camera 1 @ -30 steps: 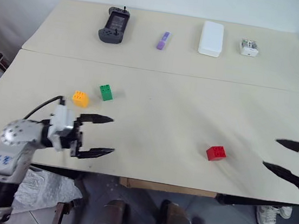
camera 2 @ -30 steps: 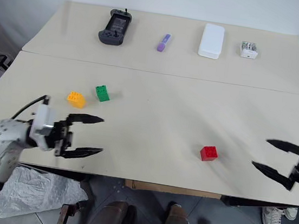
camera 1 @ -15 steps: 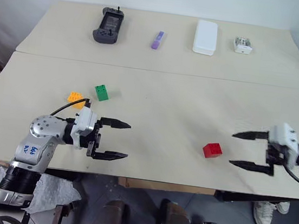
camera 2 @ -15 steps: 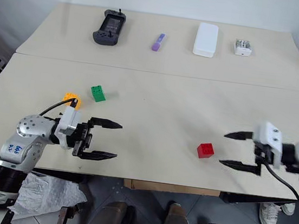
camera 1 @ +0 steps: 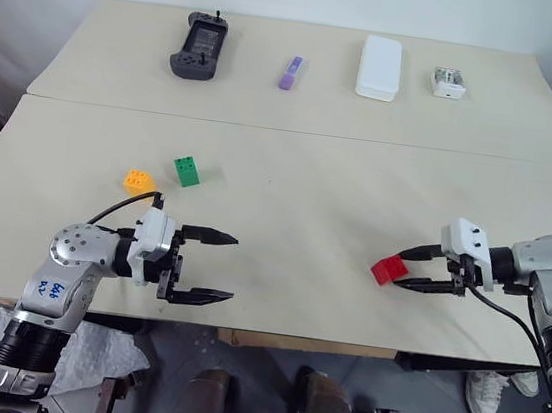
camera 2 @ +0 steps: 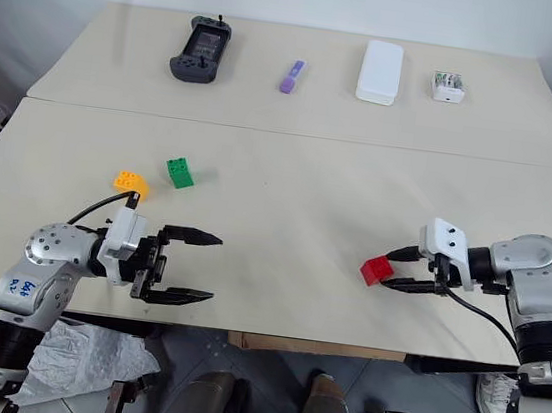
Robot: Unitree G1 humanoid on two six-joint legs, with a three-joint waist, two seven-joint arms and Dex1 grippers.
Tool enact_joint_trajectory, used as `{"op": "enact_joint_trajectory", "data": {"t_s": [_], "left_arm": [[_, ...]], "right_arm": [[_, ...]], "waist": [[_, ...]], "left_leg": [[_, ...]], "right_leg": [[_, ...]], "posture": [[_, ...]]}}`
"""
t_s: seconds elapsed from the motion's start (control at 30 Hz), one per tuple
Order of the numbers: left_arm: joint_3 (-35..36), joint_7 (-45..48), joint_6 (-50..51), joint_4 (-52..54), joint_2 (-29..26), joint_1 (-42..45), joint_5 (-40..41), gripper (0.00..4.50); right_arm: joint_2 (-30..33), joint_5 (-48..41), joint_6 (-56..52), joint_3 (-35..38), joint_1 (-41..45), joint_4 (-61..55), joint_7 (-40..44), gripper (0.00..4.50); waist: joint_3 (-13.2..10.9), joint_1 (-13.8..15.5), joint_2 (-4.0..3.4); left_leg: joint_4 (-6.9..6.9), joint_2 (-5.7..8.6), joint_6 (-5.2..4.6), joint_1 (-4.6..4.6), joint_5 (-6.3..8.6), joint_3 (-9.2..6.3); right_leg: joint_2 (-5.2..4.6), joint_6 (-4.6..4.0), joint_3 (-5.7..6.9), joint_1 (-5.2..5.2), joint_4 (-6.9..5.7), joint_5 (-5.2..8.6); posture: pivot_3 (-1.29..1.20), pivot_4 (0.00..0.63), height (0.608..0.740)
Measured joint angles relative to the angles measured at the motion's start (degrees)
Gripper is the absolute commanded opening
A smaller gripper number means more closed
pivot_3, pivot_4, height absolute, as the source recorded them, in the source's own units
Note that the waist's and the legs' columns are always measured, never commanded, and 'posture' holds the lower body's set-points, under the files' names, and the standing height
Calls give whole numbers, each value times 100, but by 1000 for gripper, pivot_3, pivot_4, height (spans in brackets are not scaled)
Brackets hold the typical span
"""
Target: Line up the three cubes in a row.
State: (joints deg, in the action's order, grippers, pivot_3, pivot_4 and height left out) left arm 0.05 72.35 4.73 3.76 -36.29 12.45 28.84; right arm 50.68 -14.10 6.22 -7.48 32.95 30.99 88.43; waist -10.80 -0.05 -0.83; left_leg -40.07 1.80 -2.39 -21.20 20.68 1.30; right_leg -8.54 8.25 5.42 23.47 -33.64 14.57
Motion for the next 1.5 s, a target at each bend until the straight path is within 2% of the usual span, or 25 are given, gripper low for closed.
{"op": "enact_joint_trajectory", "data": {"t_s": [0.07, 0.3, 0.4, 0.53, 0.83, 0.9, 1.0, 1.1, 1.27, 1.5], "left_arm": [[13, -35, -19, -3, 1, 0, 0, 4500], [287, -198, -115, -244, 11, -66, 0, 4500], [350, -221, -168, -254, 8, -76, -5, 4500], [395, -242, -219, -248, 0, -183, -12, 4500], [392, -276, -289, -247, 0, -295, -100, 4500], [398, -273, -297, -249, -4, -306, -103, 4500], [400, -268, -315, -257, -4, -309, -106, 4500], [388, -263, -368, -276, 3, -314, -114, 4500], [386, -275, -409, -448, 27, -312, -128, 4500], [379, -278, -420, -463, 105, -307, -146, 4500]], "right_arm": [[-37, -106, 1, -42, 23, -7, 2, 581], [-884, 91, -3, -235, 1467, 529, 0, 581], [-889, 150, 15, -400, 1555, 761, 5, 581], [-833, 286, 9, -534, 1548, 1058, 5, 1399], [-92, 218, 542, -351, 1285, 1273, 37, 4345], [55, 32, 623, -464, 1173, 980, 43, 4429], [358, -158, 710, -1072, 1161, 209, 50, 4429], [319, 518, 855, -1508, 1515, -218, 47, 4429], [78, 1055, 890, -1877, 1772, -689, 52, 4429], [-250, 1685, 1003, -2008, 1813, -1119, 23, 4429]], "waist": [[0, -4, 0], [-2, -130, -4], [-2, -49, -4], [-3, -15, -4], [-3, -24, -5], [-3, -23, -5], [-4, -48, -7], [-4, -72, -7], [-4, -36, -7], [-4, -6, -6]], "left_leg": [[0, 0, 0, 0, 0, 0], [0, -6, 3, 5, -1, 3], [0, 5, 0, -3, 0, -20], [4, 13, -3, -9, 2, -21], [3, 7, -2, -9, 3, -20], [3, 6, -2, -8, 3, -17], [2, -1, 2, -4, 4, -10], [0, -4, 5, -1, 5, -2], [0, -2, 5, -4, 6, -5], [0, 4, 4, -9, 5, -16]], "right_leg": [[0, 0, 0, 0, 0, 0], [3, -3, 0, 3, -7, 2], [-2, -6, 8, 1, -7, 2], [-6, -6, 10, 2, -1, 2], [-4, -6, 18, 1, 0, 2], [-4, -6, 19, 1, -1, 2], [-2, -6, 18, 2, -1, 3], [0, -6, 17, 3, -3, 3], [-1, -6, 17, 6, -2, 3], [-3, -7, 21, 4, -2, 2]], "posture": [[0, 150, 740], [0, 150, 740], [0, 150, 740], [0, 150, 740], [0, 150, 740], [0, 150, 740], [0, 150, 740], [0, 150, 740], [0, 150, 740], [0, 150, 740]]}}
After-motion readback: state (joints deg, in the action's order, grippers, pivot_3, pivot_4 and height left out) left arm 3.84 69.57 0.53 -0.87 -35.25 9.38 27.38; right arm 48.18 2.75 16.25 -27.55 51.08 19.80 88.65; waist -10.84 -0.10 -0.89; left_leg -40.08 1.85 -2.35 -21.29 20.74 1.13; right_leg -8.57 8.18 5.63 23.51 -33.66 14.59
